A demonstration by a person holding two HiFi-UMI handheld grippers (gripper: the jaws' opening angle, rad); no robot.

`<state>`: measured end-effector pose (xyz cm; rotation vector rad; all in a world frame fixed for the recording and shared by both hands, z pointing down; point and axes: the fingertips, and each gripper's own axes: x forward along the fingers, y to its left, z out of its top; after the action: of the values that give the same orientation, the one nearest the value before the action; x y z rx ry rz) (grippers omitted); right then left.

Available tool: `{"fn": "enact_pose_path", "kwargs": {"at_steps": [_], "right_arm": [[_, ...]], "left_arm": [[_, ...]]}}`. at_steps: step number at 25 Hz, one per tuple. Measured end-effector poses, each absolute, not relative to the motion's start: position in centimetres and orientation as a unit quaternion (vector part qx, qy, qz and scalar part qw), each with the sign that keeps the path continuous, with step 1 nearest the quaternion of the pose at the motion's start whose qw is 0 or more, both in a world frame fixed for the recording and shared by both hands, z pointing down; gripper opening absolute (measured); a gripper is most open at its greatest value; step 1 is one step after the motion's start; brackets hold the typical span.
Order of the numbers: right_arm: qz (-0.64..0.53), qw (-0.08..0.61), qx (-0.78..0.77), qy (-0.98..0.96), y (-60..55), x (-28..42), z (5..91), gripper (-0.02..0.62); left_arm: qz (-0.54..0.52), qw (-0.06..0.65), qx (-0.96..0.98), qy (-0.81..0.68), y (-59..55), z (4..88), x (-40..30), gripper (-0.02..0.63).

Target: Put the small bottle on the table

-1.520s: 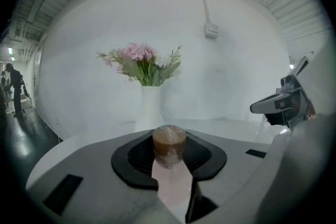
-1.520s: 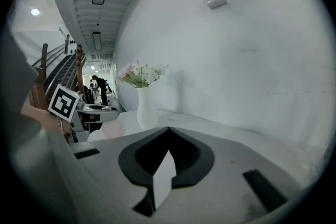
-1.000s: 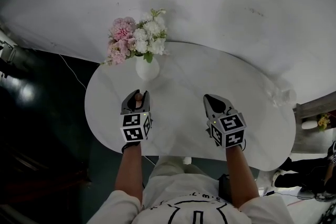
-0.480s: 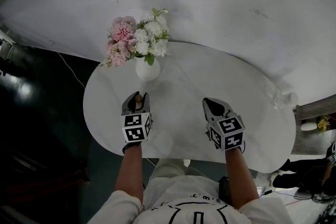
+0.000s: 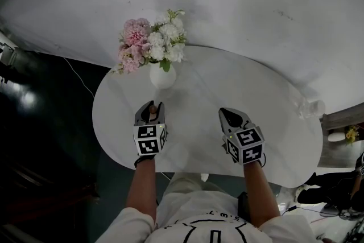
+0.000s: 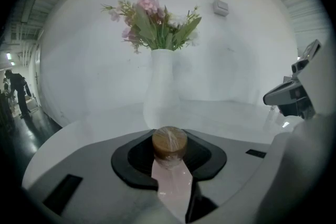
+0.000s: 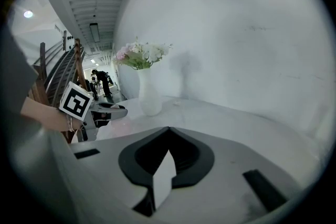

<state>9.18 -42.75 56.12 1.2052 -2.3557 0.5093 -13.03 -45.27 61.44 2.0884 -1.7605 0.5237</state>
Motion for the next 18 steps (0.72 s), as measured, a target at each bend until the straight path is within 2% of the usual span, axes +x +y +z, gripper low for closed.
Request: {"fn": "enact_pose_path", "kwargs": {"at_steps": [10,11,12,14,18], "right_arm": [[0.181,0.219,0.441,-0.852,-42.33,9.39,55.60,-0.006],[0.181,0.218,0.441,-0.852,-42.30,9.42,55.54,-0.006],[0.181,0.218,0.441,-0.851,-42.27,9.42,55.52,-0.006],[0.180,0.218,0.441,-0.852,-42.19,9.42,55.50,-0.006],[0.182,0.217,0.441,-0.852,-41.90,9.61,55.46,-0.006]], "left_arm": [[0.184,0.179,0.742,-0.620,-45.38,61.49,-12.96,0.130],[0.183,0.184,0.743,-0.617,-45.41,61.65,-12.95,0.154],[0.182,0.191,0.744,-0.614,-45.44,61.88,-12.96,0.255],[0.180,0.202,0.743,-0.612,-45.39,62.14,-13.18,0.335],[0.179,0.203,0.737,-0.619,-45.07,61.87,-13.62,0.339]]}}
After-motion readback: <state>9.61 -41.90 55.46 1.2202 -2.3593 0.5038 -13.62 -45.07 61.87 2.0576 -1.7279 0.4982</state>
